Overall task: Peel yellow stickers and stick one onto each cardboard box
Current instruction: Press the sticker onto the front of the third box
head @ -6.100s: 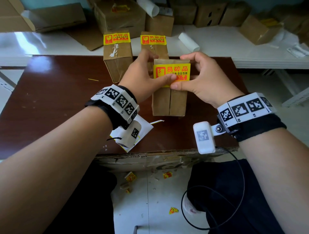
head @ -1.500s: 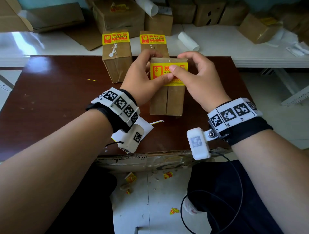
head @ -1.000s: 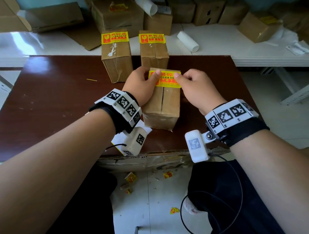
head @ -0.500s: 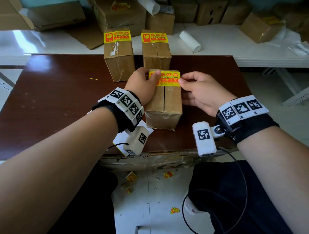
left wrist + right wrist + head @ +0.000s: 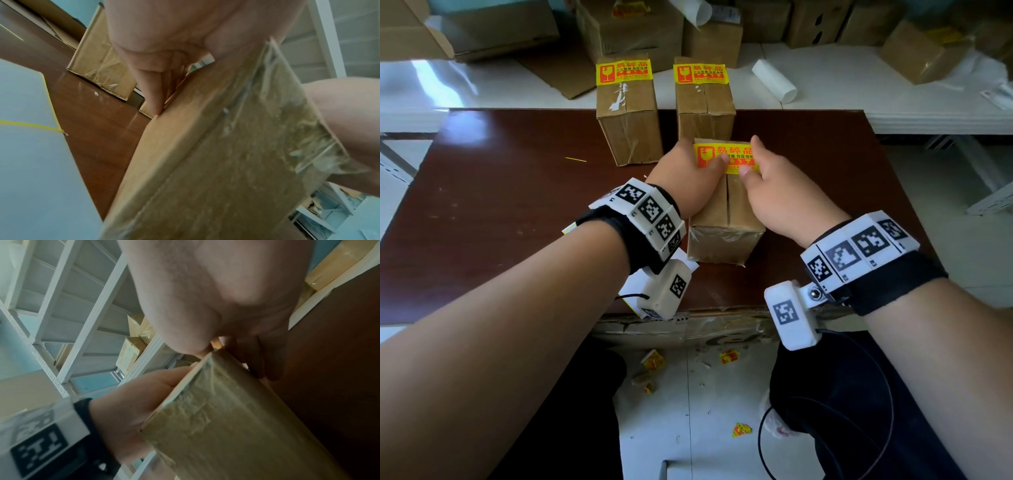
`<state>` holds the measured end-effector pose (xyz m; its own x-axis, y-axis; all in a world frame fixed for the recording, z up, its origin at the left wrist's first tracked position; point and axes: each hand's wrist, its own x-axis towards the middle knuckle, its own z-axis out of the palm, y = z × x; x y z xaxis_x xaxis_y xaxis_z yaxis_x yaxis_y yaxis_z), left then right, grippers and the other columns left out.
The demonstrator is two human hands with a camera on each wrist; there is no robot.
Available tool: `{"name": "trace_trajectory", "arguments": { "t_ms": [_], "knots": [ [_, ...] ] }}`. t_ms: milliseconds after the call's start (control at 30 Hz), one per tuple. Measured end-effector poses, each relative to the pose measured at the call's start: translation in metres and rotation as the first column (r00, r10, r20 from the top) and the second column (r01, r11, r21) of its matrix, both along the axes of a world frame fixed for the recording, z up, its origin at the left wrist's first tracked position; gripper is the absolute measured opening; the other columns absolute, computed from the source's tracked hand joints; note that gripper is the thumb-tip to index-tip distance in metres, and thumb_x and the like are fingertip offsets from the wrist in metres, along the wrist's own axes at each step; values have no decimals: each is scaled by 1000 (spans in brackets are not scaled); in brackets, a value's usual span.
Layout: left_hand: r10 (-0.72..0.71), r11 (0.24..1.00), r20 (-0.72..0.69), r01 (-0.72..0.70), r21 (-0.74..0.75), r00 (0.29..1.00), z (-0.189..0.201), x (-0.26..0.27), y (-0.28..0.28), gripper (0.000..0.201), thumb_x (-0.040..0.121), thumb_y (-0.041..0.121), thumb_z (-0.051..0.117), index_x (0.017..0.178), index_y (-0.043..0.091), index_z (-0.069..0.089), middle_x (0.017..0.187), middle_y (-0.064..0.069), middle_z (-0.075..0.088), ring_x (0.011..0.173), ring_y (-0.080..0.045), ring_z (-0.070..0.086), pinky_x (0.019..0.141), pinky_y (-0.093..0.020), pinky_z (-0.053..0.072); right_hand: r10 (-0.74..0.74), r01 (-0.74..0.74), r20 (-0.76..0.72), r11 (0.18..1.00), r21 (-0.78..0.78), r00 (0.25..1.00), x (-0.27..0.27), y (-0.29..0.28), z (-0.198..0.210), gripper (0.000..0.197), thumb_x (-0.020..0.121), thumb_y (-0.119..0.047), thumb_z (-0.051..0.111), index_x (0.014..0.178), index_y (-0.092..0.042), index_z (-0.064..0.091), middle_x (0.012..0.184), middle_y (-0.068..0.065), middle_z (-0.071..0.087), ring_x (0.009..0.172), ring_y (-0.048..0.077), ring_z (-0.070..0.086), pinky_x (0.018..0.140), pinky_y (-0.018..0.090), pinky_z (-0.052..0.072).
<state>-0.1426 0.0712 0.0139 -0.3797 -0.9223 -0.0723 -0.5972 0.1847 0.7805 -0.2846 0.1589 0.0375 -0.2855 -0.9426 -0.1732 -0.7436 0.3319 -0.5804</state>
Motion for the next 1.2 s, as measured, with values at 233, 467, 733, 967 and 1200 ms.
{"name": "trace_trajectory", "arguments": {
  "t_ms": [233, 467, 733, 967, 1200],
  "knots": [
    [37, 999, -7, -37, 38, 999, -1, -5, 7, 54, 106, 46, 54, 142, 6, 45, 132, -13, 67, 119, -32, 65, 101, -41, 52, 25, -26, 8, 993, 117, 1000, 16, 7, 9, 75, 117, -47, 29, 171, -25, -19, 161, 18, 52, 114, 34, 64, 85, 36, 45],
    [59, 997, -13, -59, 53, 998, -2, -3, 9, 53, 106, 49, 52, 139, 8, 47, 129, -11, 66, 117, -31, 65, 95, -38, 50, 58, -52, -24, 979, 195, 998, 18, 15, 14, 83, 116, -52, 33, 169, -22, -24, 166, 18, 46, 124, 34, 63, 94, 37, 48],
    [74, 996, -13, -73, 49, 997, -5, -4, 8, 52, 106, 50, 52, 137, 8, 48, 119, -6, 65, 112, -29, 65, 88, -35, 47, 58, -39, -76, 972, 232, 995, 18, 21, 21, 85, 114, -45, 49, 173, -13, -4, 171, 15, 39, 149, 36, 47, 118, 43, 44],
    [81, 995, -54, -77, 65, 995, -7, -1, 4, 51, 105, 51, 55, 134, 9, 50, 111, 0, 63, 103, -23, 64, 92, -36, 52, -78, 70, 183, 996, 49, 980, 12, 11, 12, 51, 69, -41, 78, 113, -15, 74, 102, 8, 81, 92, 29, 80, 91, 57, 66],
    [79, 997, -157, -77, 17, 984, -7, 4, 6, 46, 102, 47, 63, 133, 12, 58, 110, 5, 67, 106, -18, 67, 90, -32, 53, -97, 154, 454, 984, -91, 886, 19, 3, 9, 22, 93, -21, 73, 107, -5, 76, 110, 19, 78, 99, 29, 78, 99, 55, 59]
  ]
}}
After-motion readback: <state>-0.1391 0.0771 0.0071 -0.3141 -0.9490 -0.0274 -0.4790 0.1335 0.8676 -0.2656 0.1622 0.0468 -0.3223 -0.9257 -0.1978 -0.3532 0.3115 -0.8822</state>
